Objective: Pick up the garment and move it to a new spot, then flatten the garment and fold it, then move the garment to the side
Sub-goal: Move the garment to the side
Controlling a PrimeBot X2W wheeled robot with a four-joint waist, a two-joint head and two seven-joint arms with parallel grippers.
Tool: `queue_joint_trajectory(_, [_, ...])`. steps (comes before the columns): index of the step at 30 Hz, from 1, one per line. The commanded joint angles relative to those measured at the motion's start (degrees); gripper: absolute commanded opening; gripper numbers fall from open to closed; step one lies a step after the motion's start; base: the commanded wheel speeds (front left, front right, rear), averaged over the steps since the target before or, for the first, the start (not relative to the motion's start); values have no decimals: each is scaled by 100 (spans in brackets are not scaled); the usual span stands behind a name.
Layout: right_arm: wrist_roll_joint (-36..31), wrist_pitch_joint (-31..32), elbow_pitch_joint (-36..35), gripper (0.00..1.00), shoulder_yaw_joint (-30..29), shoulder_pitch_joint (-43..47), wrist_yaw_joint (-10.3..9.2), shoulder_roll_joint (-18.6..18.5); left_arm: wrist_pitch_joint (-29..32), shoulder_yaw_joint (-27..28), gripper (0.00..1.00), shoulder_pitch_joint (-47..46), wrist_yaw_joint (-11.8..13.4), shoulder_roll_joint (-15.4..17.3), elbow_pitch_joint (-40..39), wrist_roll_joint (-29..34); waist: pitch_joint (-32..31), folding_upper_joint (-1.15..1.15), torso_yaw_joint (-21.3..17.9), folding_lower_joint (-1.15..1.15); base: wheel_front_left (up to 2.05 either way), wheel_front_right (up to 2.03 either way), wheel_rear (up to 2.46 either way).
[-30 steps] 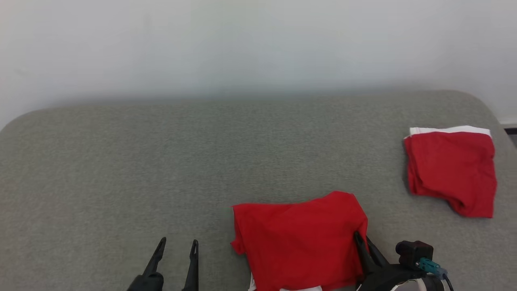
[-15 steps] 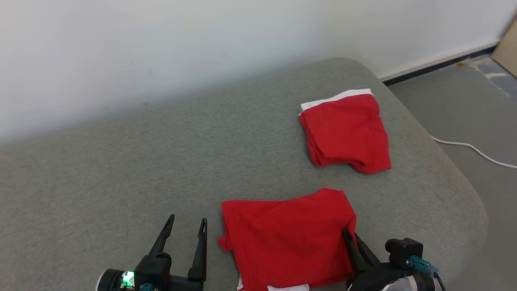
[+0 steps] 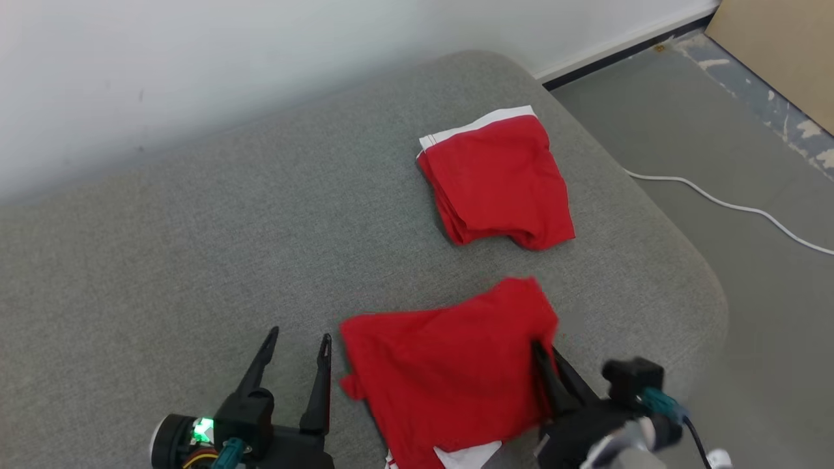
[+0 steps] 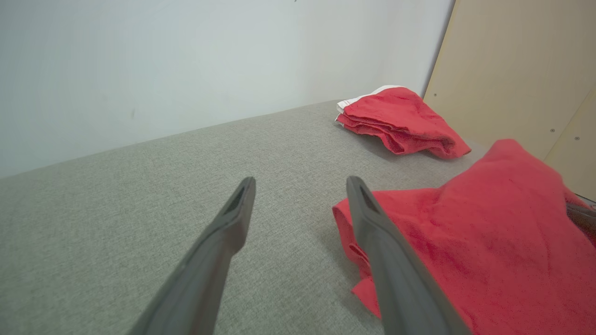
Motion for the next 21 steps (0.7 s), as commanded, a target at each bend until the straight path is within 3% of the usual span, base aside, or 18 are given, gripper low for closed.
queue_joint_trajectory(1, [-26,-23,-21,0,98,-194,-15,49,-16,16,100,14,4,16,-31,69,106,-1,62,-1,0,0,0])
queue_joint_trajectory(6, [-73,-22,88,0,347,-1028,-14,-25,-16,26,100,-107,-30,17,-36,157,387,-1,521,-1,0,0,0])
queue_joint_trajectory(12, [-145,-22,425,0,30,-2023,-15,-202,-17,10,100,-260,-84,21,-29,300,682,-1,1016,-1,0,0,0])
queue_joint_trajectory(21, [-730,-23,1424,0,-1571,-3001,-15,-967,-16,-12,100,-385,-66,75,-53,478,892,-1,1442,-1,0,0,0])
